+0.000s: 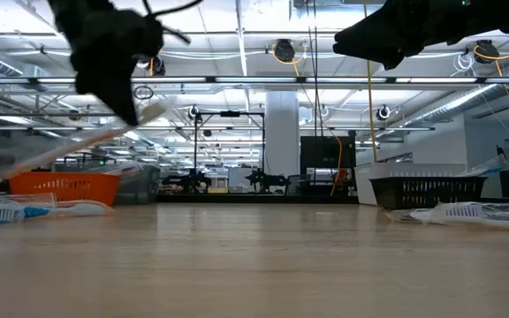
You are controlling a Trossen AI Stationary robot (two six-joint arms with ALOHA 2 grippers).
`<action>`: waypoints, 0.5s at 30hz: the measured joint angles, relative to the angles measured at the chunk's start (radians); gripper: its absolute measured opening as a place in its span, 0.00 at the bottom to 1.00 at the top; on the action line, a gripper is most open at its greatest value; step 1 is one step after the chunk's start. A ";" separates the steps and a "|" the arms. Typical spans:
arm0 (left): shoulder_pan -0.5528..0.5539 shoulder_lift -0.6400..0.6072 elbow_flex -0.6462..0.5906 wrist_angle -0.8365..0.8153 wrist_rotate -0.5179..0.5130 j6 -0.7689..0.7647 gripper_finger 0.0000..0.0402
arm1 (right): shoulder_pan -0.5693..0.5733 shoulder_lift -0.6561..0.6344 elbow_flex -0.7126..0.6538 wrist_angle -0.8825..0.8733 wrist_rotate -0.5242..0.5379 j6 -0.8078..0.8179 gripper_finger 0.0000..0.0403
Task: Pick & Place Toothbrushes
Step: Put the orange toothbrush into the white bin
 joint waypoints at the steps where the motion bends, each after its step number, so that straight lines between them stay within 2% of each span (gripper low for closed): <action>1: 0.005 0.000 0.011 0.030 -0.014 0.032 0.00 | 0.000 0.000 0.000 0.000 0.000 0.003 0.35; 6: 0.033 0.000 0.037 0.254 -0.050 0.224 0.00 | 0.000 0.000 0.000 0.000 -0.009 0.044 0.35; 9: 0.054 0.000 0.038 0.440 -0.055 0.353 0.00 | 0.000 0.003 0.000 0.008 -0.063 0.057 0.35; 15: 0.090 0.000 0.038 0.746 -0.036 0.542 0.00 | -0.005 0.041 0.000 0.128 -0.081 0.049 0.35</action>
